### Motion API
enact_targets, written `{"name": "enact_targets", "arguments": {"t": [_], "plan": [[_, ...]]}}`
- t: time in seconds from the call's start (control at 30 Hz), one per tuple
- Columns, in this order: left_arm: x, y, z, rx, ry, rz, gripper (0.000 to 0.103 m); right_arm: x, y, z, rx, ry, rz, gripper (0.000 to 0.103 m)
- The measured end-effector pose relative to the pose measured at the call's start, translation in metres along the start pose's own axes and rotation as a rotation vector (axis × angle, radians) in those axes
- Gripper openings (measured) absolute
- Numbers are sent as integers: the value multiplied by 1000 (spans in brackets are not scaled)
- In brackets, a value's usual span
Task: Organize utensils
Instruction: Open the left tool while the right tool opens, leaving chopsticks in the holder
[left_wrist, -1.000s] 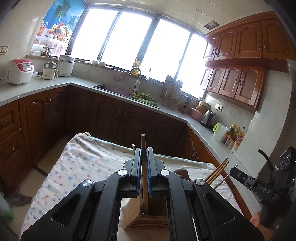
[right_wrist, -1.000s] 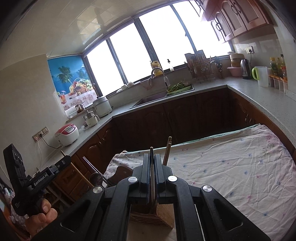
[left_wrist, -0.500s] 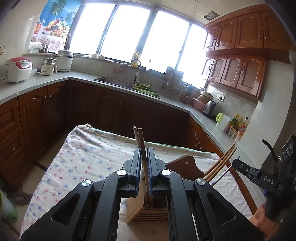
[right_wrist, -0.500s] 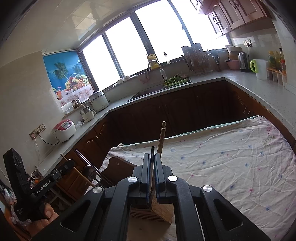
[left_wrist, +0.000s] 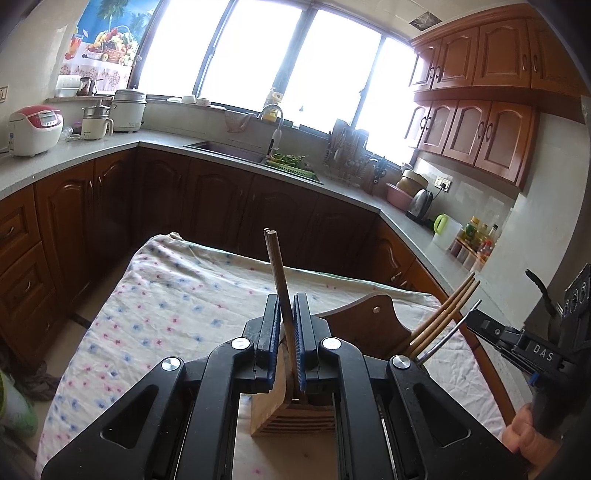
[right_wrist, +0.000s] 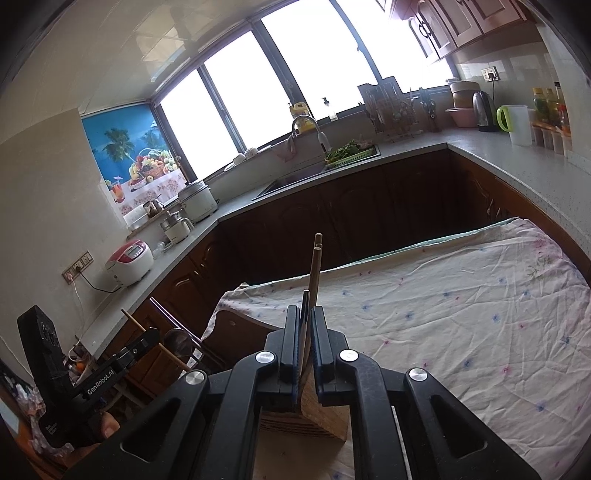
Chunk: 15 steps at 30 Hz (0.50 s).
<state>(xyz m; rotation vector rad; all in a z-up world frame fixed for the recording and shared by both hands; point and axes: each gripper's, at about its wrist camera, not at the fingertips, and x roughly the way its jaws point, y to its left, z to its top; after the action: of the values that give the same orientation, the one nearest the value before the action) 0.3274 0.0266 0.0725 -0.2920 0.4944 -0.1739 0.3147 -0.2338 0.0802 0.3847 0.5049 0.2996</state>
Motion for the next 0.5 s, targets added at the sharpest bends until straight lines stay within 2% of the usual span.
{"name": "enact_targets", "arguments": {"t": [0.33, 0.43, 0.5], "plan": [[-2, 0, -1, 2, 4, 1, 6, -4, 3, 0, 1, -7, 7, 9], [-5, 0, -1, -4, 11, -4, 11, -6, 3, 0, 5, -10, 8, 13], [-9, 0, -2, -5, 7, 1, 25, -8, 1, -1, 11, -15, 12, 24]]}}
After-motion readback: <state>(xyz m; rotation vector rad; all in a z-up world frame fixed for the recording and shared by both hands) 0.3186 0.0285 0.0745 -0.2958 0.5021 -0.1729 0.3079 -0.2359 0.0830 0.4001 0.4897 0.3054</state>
